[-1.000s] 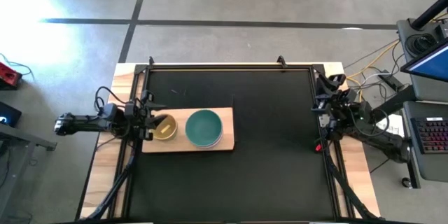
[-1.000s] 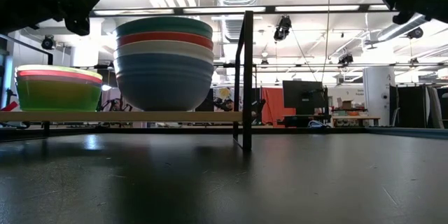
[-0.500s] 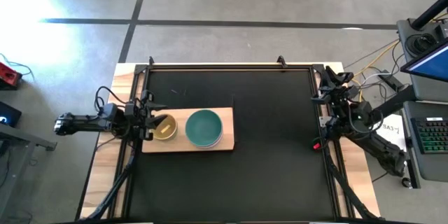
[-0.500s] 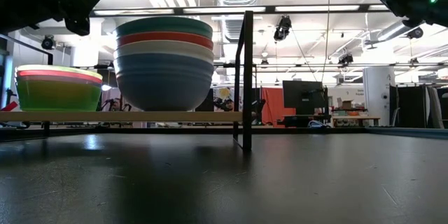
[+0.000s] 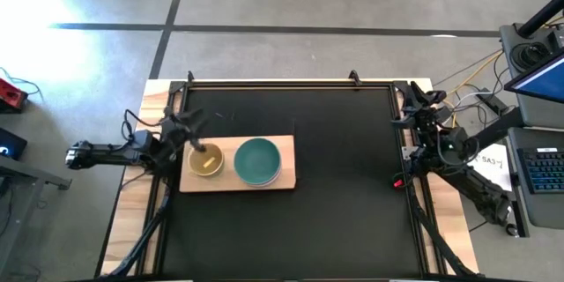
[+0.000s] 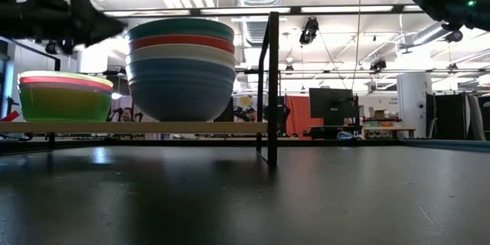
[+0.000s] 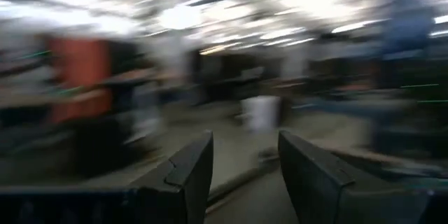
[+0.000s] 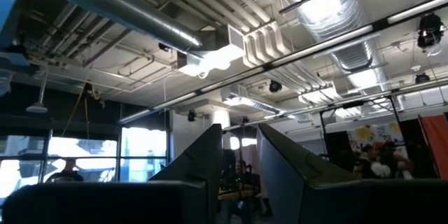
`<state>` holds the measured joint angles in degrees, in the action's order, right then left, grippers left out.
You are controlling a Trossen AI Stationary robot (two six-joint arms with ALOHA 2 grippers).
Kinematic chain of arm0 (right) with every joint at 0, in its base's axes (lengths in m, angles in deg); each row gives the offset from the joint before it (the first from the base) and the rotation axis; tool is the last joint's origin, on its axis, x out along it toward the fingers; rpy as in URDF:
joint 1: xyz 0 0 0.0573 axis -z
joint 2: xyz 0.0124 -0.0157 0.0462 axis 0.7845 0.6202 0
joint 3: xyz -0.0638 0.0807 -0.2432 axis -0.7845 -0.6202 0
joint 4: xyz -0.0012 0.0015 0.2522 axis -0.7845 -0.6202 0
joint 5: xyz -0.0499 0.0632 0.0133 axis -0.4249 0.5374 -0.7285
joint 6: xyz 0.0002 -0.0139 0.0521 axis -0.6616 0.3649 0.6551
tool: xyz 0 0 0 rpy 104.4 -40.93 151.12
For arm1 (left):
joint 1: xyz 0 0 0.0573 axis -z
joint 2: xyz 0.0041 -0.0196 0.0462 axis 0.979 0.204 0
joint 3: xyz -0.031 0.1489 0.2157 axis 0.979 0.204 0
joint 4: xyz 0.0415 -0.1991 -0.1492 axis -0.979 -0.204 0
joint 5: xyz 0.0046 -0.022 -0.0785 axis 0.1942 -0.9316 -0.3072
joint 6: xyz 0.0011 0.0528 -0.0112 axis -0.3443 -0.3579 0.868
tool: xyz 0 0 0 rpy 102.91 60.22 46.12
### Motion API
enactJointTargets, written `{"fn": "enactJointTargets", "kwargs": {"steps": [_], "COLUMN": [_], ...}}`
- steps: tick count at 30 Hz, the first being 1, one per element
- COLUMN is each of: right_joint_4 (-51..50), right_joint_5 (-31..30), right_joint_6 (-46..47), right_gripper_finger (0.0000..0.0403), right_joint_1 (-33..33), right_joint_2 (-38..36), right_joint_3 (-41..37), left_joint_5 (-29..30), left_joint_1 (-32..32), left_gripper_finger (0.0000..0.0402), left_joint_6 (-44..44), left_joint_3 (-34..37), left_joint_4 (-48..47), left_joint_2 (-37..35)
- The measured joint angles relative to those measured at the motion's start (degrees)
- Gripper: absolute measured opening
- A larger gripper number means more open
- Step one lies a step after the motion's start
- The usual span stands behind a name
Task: Place and stack bowls onto a shelf
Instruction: Return to Home Position
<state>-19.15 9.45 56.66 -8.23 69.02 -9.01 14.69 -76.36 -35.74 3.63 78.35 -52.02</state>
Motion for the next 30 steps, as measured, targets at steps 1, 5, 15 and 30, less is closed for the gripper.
{"fn": "enactJointTargets", "kwargs": {"steps": [1,5,15,30], "right_joint_4": [-0.08,-0.22,-0.47,-0.47], "right_joint_5": [0.02,0.02,0.0,0.0], "right_joint_6": [0.07,0.03,0.07,-0.02], "right_gripper_finger": [0.0081,0.0085,0.0078,0.0086], "right_joint_1": [0.0,0.0,-0.02,-0.02], "right_joint_2": [0.48,1.61,2.34,2.36], "right_joint_3": [0.0,0.0,0.0,0.0], "left_joint_5": [5.28,22.82,30.62,30.59], "left_joint_1": [0.0,0.0,0.0,0.0], "left_gripper_finger": [0.0145,0.0145,0.0145,0.0145], "left_joint_6": [-0.06,0.23,0.39,0.4], "left_joint_3": [-0.02,0.0,0.04,0.07], "left_joint_4": [0.0,-0.28,-0.43,-0.39], "left_joint_2": [0.49,1.35,1.29,1.27]}}
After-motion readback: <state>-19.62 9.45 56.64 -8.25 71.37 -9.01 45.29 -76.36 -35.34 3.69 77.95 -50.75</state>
